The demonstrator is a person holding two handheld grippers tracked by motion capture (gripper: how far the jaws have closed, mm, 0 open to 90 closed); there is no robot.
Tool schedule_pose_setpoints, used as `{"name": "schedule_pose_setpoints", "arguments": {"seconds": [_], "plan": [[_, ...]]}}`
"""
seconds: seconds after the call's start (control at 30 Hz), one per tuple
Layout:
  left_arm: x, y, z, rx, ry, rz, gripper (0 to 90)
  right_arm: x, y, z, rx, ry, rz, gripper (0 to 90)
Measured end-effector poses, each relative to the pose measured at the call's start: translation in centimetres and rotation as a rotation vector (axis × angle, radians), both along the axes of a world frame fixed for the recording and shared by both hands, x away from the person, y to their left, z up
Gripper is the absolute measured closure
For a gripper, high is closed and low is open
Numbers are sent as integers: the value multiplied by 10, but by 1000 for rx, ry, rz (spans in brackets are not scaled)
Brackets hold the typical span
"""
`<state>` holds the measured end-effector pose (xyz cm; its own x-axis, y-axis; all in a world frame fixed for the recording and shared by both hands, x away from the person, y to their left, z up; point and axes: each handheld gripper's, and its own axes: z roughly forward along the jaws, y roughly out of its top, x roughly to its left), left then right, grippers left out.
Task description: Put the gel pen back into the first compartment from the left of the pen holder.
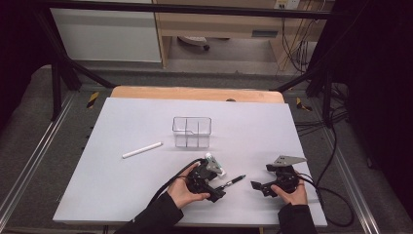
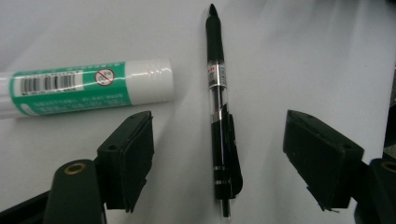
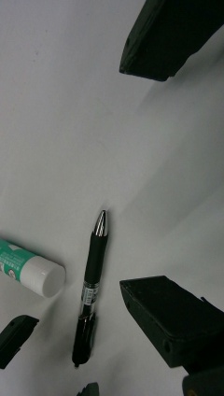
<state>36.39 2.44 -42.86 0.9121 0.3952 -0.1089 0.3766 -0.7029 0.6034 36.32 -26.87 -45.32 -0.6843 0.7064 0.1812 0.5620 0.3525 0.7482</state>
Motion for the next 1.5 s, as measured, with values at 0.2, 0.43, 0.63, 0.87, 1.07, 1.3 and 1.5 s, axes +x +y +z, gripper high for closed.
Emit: {"name": "schedule_pose_setpoints", "arguments": {"seconds": [0.2,0.43,0.63,0.87,1.07,1.3,1.5], "plan": [[1,-4,-4,11,15,5,380,0,0,0,1,0,1,5],[0,-7,-5,10,6,7,482,0,0,0,2,0,1,5],[-1,-10,-6,22,-8,-2,558,0,0,1,4,-2,1,5],[-4,-15,-8,61,-46,-18,630,0,0,1,6,-3,0,5],[-5,-16,-7,77,-53,-7,755,0,-1,1,7,-2,-1,5],[-5,-15,-7,69,-35,18,762,0,-1,1,7,-1,-1,5],[-6,-9,-3,46,-27,6,764,0,-1,1,5,-3,1,5]]}}
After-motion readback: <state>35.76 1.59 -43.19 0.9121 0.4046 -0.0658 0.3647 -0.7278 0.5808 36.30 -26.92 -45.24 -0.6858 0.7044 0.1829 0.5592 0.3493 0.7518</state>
